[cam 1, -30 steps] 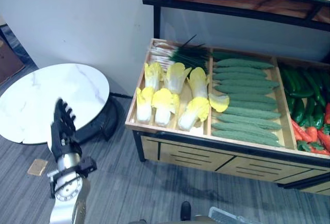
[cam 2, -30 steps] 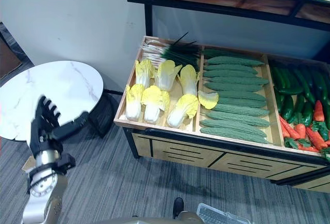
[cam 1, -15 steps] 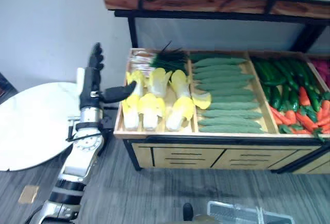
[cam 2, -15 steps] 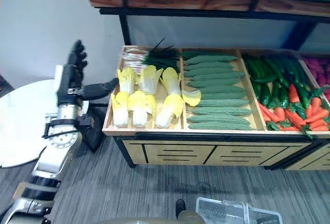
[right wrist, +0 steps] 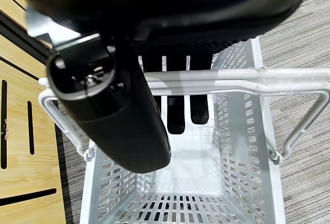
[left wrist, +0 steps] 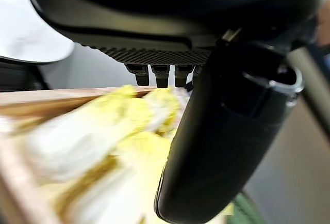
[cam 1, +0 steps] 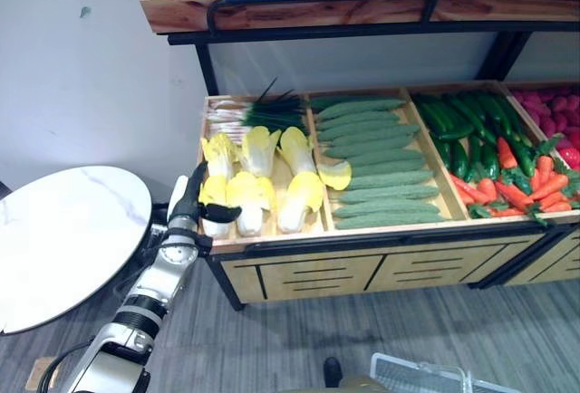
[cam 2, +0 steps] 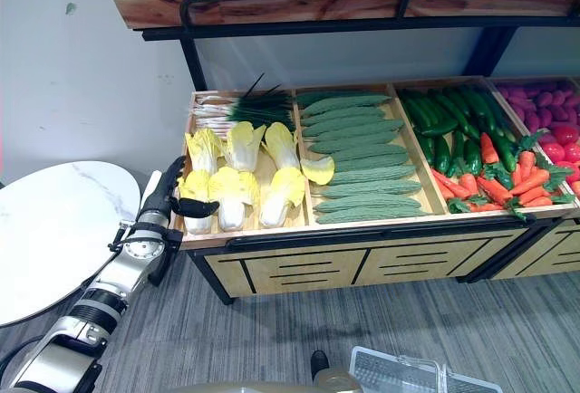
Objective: Get the vegetables into the basket
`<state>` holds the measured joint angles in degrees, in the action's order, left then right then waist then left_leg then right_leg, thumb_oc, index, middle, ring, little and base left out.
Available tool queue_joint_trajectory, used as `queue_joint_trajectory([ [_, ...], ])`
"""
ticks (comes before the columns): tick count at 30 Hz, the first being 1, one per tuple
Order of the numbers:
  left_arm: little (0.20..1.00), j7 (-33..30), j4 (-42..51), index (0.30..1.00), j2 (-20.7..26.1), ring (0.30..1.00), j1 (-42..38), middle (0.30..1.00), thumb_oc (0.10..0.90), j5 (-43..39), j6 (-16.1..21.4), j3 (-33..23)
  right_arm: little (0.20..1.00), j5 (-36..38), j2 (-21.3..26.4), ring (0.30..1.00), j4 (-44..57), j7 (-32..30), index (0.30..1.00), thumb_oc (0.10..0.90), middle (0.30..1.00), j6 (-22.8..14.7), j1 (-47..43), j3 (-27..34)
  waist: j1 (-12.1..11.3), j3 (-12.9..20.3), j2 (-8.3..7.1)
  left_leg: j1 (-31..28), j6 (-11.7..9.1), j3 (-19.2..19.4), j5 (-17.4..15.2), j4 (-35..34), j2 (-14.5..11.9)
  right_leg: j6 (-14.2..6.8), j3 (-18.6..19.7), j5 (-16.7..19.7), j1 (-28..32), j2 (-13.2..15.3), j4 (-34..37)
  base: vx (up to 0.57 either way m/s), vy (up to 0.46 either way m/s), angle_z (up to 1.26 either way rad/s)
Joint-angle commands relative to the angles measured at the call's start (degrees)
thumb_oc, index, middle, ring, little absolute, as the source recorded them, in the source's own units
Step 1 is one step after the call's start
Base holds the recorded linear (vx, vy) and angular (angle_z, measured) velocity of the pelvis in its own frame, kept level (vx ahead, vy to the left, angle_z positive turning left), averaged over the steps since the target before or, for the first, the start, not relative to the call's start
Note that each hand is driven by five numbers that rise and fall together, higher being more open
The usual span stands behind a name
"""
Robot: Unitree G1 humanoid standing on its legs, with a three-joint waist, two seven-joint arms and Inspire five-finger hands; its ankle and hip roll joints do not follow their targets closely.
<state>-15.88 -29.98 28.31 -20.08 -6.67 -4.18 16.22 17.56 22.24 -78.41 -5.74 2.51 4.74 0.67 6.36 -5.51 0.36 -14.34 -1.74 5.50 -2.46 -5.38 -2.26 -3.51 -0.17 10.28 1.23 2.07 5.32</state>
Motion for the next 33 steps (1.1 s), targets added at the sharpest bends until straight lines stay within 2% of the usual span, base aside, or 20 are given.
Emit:
queue_joint_trajectory([
  [1,1.000,-2.1,-2.5,1.000,1.2,1.000,-14.8,1.000,0.900,1.9,3.0,0.5,0.300,-0.9,1.1,0.300,-2.7,-0.1,0.300,0.400,0.300,-0.2,-2.5,-3.0,0.8,1.3,-0.93,2.9,-1.3,-1.1,-0.5,0.4,1.0,-3.0,-0.1,-7.9,6.3,1.3,-0.3,0.00,0.006,-0.04],
  [7,1.000,-0.5,-12.4,1.000,0.2,1.000,-18.9,1.000,0.900,0.6,2.6,4.0,0.300,-1.1,1.0,0.300,-2.5,0.1,0.300,0.400,0.300,-0.2,-3.0,-4.3,1.5,1.3,-0.88,2.9,-1.4,-0.5,-0.4,0.4,1.0,-3.2,0.3,-7.5,6.1,1.3,-0.3,0.00,0.004,-0.02],
  [18,1.000,-1.2,-11.5,1.000,0.6,1.000,-25.1,1.000,0.900,3.1,3.6,8.5,0.300,-1.6,-0.1,0.300,-1.3,0.3,0.300,0.400,0.300,-1.3,-3.3,-6.5,2.1,1.2,-0.65,2.8,-1.6,-0.3,-0.5,0.4,0.9,-3.4,0.4,-7.8,6.3,1.3,-0.3,0.01,-0.002,-0.01],
  [24,1.000,-1.6,-21.4,1.000,-2.1,1.000,-32.7,1.000,0.900,2.9,2.6,12.0,0.300,-1.6,0.4,0.300,-1.3,-0.1,0.300,0.400,0.300,-1.4,-4.7,-8.0,3.5,1.0,0.07,3.3,-1.7,0.1,-0.2,0.4,0.9,-3.5,0.7,-7.5,5.4,1.4,-0.3,0.00,-0.001,-0.01],
  [33,1.000,-1.1,-33.8,1.000,-5.1,1.000,-32.7,1.000,0.900,3.2,0.8,12.0,0.300,-1.3,-0.4,0.300,-1.2,-0.5,0.300,0.400,0.300,-1.7,-4.9,-9.1,4.7,0.8,0.34,3.8,-1.8,1.3,0.0,0.4,0.7,-3.5,1.3,-7.3,4.6,1.1,-0.3,0.01,-0.007,-0.07],
])
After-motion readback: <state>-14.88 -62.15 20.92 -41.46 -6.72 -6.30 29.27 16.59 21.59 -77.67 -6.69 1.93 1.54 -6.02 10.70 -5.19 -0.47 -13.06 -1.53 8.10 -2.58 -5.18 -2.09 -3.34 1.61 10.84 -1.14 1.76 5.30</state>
